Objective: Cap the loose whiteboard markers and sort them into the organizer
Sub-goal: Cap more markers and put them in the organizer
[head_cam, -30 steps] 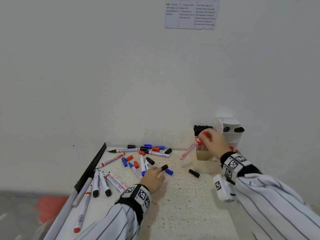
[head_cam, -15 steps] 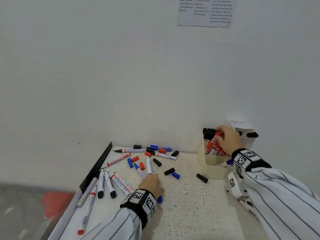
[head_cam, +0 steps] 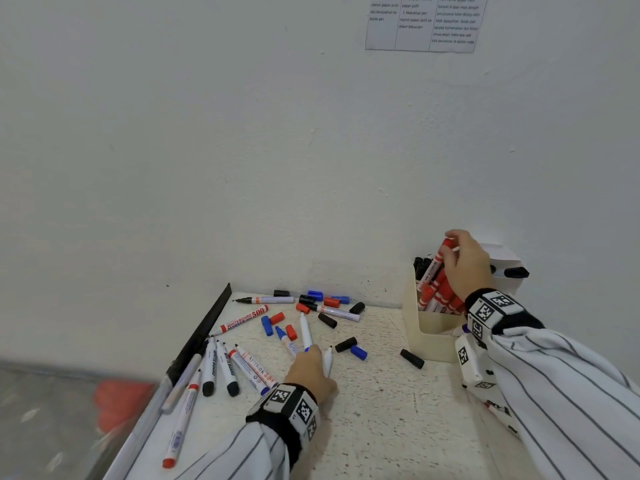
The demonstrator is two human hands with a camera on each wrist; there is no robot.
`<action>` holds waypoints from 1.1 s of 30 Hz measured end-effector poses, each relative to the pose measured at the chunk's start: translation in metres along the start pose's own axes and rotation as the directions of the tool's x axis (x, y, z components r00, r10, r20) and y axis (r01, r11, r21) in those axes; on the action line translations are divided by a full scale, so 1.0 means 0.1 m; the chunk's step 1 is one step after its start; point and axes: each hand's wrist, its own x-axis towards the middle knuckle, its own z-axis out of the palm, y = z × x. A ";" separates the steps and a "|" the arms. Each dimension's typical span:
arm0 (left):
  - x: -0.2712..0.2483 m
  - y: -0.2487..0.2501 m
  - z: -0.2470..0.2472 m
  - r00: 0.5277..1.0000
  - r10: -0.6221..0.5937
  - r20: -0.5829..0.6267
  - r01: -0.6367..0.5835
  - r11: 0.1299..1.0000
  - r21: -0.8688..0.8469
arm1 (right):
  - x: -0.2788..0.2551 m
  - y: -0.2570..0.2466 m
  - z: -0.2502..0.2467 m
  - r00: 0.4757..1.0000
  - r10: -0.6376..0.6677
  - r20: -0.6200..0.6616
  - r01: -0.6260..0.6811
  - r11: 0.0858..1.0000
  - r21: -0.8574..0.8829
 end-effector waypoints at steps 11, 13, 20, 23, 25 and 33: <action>0.01 0.07 0.03 0.993 0.018 -0.114 -0.059 0.927 -0.370 | -0.03 0.12 -0.10 0.997 0.044 -0.059 -0.042 0.998 0.037; 0.01 0.05 0.04 0.993 0.034 -0.109 -0.074 0.918 -0.390 | 0.01 0.14 -0.12 0.998 0.045 -0.042 -0.045 0.999 0.013; -0.01 0.07 0.08 0.989 0.085 -0.120 -0.127 0.908 -0.400 | -0.09 0.13 -0.02 0.970 0.045 0.238 -0.032 0.998 -0.057; -0.01 0.06 0.09 0.987 0.087 -0.135 -0.137 0.899 -0.417 | -0.09 0.13 0.07 0.945 0.062 0.320 -0.045 0.997 -0.061; -0.01 0.06 0.10 0.988 0.078 -0.133 -0.128 0.895 -0.428 | -0.06 0.15 0.12 0.931 0.091 0.355 -0.066 0.994 -0.083; -0.02 0.07 0.10 0.991 0.079 -0.106 -0.116 0.903 -0.413 | -0.13 0.17 0.26 0.940 0.127 0.317 -0.092 0.988 -0.125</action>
